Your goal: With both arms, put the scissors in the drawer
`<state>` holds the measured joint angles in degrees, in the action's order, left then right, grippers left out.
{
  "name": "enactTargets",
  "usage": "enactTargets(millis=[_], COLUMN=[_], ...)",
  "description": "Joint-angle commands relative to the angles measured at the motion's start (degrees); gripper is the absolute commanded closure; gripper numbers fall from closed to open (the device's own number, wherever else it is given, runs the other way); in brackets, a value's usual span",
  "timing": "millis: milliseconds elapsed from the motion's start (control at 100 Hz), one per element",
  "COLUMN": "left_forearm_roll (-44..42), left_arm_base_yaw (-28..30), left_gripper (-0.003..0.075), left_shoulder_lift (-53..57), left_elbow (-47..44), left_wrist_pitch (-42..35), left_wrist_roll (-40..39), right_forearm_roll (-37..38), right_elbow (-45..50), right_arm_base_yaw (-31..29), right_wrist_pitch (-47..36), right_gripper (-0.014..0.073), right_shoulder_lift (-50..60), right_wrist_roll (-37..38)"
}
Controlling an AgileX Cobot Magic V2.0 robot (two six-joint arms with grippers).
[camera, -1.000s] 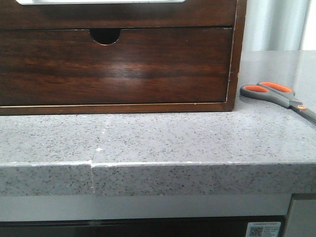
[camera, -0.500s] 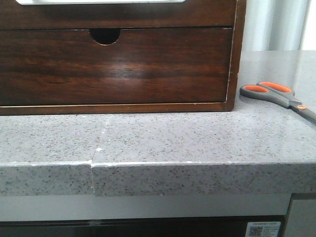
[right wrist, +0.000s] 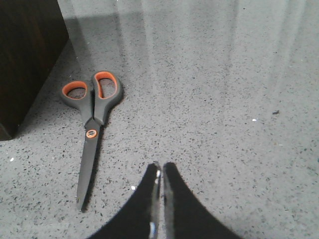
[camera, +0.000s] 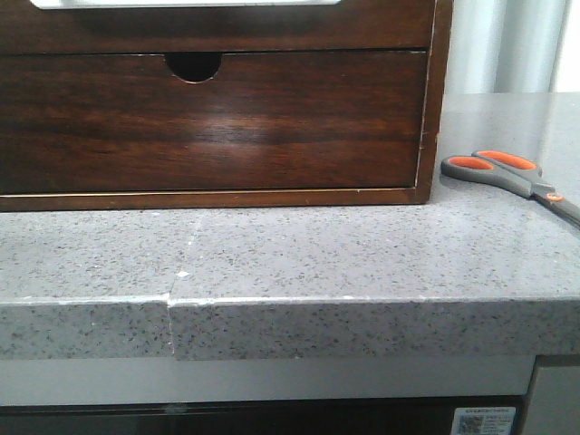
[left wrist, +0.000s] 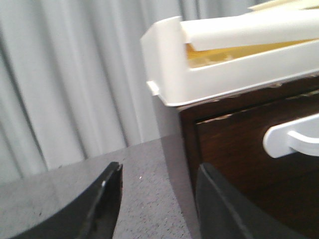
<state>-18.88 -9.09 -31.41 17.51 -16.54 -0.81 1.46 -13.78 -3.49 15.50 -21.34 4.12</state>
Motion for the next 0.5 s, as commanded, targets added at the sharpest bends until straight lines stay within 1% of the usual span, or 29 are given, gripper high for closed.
enactTargets(millis=[0,100,240,340,410,490], left_forearm_roll=[-7.3,-13.9,-21.6,-27.7,-29.9,-30.1], left_arm_base_yaw=[-3.0,-6.4,-10.5,-12.0,-12.6,-12.8], left_gripper=[0.0387,0.0387,0.0387,0.0387,0.0387,0.0387], left_shoulder_lift=[-2.4,-5.4,-10.1,-13.7,-15.8,-18.1], left_elbow=[2.0,2.3,4.5,7.2,9.0,10.6], left_wrist_pitch=[-8.1,-10.4,-10.0,-9.8,-9.7,-9.7], left_wrist_roll=[-0.1,-0.1,0.2,1.7,2.8,4.2], right_forearm_roll=[0.1,0.1,0.1,0.1,0.1,0.1], right_elbow=[-2.0,-2.0,-2.0,-2.0,-2.0,-2.0], right_arm_base_yaw=[-0.2,-0.2,-0.2,-0.2,-0.2,-0.2], right_wrist_pitch=[-3.9,-3.9,-3.9,-3.9,-3.9,-3.9], right_gripper=[0.0635,0.0635,0.0635,0.0635,0.0635,0.0635], right_shoulder_lift=[-0.9,-0.9,-0.9,-0.9,-0.9,-0.9], right_wrist_roll=[-0.4,-0.4,-0.4,-0.4,-0.4,-0.4])
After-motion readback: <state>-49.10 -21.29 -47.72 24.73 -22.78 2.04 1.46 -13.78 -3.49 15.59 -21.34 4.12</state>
